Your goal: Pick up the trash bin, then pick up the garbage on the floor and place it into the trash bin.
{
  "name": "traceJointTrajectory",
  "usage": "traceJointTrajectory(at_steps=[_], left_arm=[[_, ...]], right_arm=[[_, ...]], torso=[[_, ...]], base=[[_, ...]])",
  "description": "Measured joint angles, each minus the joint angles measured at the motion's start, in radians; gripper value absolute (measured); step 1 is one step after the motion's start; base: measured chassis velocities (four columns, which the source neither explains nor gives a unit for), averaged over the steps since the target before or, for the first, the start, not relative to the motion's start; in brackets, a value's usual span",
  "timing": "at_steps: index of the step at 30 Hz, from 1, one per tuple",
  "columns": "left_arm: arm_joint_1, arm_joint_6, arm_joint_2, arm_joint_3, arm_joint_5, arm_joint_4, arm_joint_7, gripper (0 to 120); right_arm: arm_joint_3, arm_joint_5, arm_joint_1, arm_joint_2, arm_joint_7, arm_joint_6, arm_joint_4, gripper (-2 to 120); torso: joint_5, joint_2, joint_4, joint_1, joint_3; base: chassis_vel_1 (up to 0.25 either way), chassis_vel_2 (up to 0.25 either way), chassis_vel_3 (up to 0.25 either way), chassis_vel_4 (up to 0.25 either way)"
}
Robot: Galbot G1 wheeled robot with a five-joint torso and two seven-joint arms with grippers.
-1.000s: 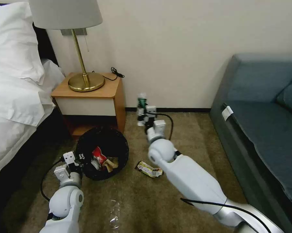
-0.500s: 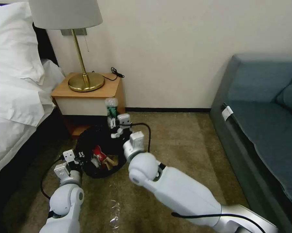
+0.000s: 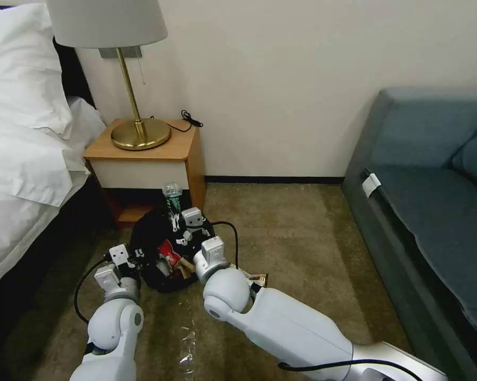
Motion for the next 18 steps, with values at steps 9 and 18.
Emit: traceJointTrajectory(at_steps=[9,18], left_arm=[[0.002,0.001,0.001,0.001,0.005,-0.008,0.0,3],[-0.003,0.003,0.011,-0.006,0.011,-0.009,-0.001,3]], right_arm=[[-0.003,-0.02,-0.018,-0.005,-0.02,0.006,-0.007,31],[-0.005,-0.014,-0.016,-0.002,-0.018,0.006,0.008,68]], torso=[[0.0,0.0,0.0,0.0,0.0],[0.0,0.0,0.0,0.0,0.0]], base=[[0.0,0.0,0.0,0.0],[0.0,0.0,0.0,0.0]])
